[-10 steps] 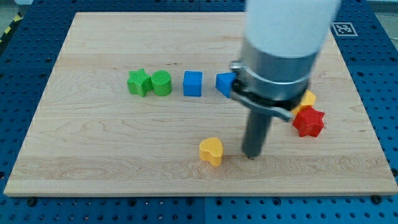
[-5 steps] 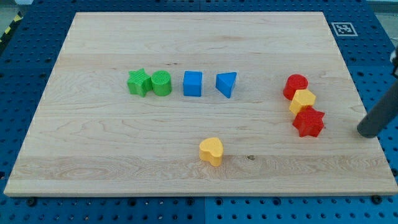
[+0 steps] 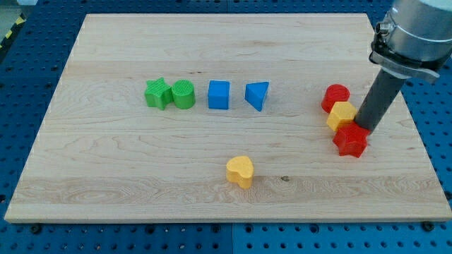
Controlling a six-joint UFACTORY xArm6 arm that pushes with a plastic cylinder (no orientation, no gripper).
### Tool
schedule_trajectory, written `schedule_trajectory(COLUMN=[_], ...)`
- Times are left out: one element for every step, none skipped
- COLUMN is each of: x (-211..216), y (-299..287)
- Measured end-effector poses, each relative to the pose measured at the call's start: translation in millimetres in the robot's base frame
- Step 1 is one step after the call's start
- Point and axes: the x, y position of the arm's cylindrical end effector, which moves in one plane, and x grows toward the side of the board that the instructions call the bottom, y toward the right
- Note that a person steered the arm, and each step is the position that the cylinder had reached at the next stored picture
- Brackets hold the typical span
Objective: Move the red star towards the yellow heart
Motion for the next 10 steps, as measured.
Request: schedule_trajectory(x=[19, 30, 32, 32, 32, 33, 38, 40, 39, 22], y=[0, -5, -21, -40, -58, -83, -102, -110, -115, -98])
